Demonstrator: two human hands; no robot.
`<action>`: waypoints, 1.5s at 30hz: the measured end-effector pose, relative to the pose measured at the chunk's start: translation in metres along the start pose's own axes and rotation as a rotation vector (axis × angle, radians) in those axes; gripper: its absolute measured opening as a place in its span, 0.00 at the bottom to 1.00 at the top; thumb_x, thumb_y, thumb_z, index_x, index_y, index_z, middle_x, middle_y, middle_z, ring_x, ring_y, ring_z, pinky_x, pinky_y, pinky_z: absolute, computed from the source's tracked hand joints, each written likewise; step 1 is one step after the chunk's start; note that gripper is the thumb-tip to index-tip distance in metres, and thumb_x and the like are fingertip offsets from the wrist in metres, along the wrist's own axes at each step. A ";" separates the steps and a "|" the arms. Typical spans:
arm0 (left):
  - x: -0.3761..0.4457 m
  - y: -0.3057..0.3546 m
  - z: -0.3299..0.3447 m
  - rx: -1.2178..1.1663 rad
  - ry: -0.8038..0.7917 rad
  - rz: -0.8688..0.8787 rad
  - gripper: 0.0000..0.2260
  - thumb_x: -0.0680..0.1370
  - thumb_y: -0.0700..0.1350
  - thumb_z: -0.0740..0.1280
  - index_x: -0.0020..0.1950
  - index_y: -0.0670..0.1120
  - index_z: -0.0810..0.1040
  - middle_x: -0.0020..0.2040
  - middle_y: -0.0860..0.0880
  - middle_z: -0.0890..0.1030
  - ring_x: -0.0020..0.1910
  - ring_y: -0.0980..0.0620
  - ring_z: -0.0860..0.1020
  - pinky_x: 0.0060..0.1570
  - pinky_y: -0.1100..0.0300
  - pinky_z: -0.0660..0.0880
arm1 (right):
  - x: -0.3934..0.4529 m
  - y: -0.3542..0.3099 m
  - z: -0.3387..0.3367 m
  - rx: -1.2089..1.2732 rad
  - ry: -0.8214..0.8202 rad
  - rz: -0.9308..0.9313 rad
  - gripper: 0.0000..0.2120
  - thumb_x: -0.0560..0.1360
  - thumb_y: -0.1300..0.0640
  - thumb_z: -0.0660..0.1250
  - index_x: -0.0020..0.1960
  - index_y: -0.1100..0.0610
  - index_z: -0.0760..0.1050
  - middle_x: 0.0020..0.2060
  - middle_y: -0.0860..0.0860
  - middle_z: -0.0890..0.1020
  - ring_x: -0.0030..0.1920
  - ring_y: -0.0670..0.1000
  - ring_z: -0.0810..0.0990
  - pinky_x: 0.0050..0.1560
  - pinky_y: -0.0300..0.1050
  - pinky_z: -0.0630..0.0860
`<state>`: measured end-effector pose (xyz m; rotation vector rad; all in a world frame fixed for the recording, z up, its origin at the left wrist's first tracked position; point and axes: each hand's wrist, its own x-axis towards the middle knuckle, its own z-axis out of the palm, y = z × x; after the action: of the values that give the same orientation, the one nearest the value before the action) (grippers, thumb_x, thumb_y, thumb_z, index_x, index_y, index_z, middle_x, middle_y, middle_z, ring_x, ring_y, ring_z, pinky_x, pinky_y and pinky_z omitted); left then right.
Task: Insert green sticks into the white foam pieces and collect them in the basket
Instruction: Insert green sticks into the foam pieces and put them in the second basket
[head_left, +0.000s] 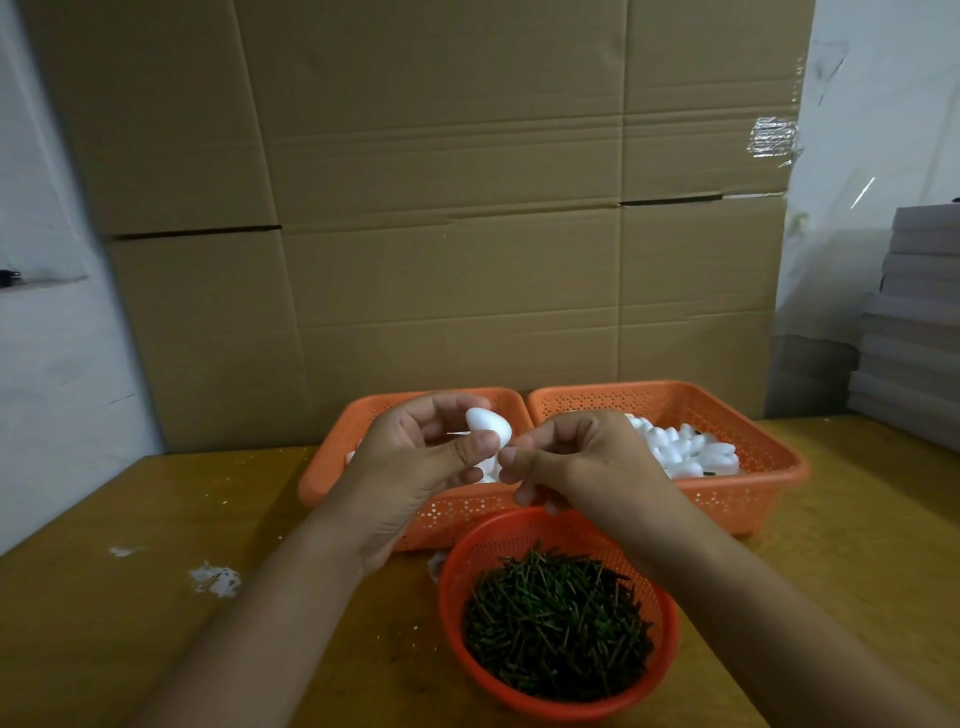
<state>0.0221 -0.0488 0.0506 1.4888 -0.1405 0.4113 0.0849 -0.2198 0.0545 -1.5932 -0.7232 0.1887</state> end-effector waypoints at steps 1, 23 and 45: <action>0.000 0.000 0.000 0.000 -0.003 0.001 0.13 0.64 0.47 0.80 0.47 0.53 0.86 0.52 0.44 0.86 0.47 0.51 0.84 0.42 0.62 0.79 | 0.000 0.000 0.000 -0.006 -0.006 -0.004 0.06 0.75 0.60 0.73 0.41 0.63 0.83 0.30 0.51 0.84 0.29 0.44 0.80 0.28 0.36 0.73; 0.002 0.003 -0.007 -0.139 -0.044 -0.043 0.21 0.66 0.47 0.79 0.58 0.50 0.84 0.55 0.45 0.85 0.49 0.50 0.84 0.42 0.60 0.80 | -0.003 -0.005 0.002 0.136 0.003 0.058 0.02 0.74 0.62 0.73 0.44 0.60 0.81 0.31 0.49 0.83 0.29 0.43 0.80 0.29 0.36 0.72; 0.001 -0.003 -0.002 -0.048 -0.020 0.002 0.13 0.66 0.48 0.77 0.50 0.51 0.86 0.55 0.41 0.85 0.48 0.50 0.84 0.43 0.60 0.80 | -0.003 0.000 0.009 0.065 0.034 -0.038 0.04 0.76 0.64 0.71 0.42 0.61 0.83 0.29 0.50 0.83 0.25 0.43 0.76 0.28 0.36 0.72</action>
<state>0.0239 -0.0465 0.0479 1.4459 -0.1668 0.3927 0.0784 -0.2135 0.0517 -1.5164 -0.7138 0.1552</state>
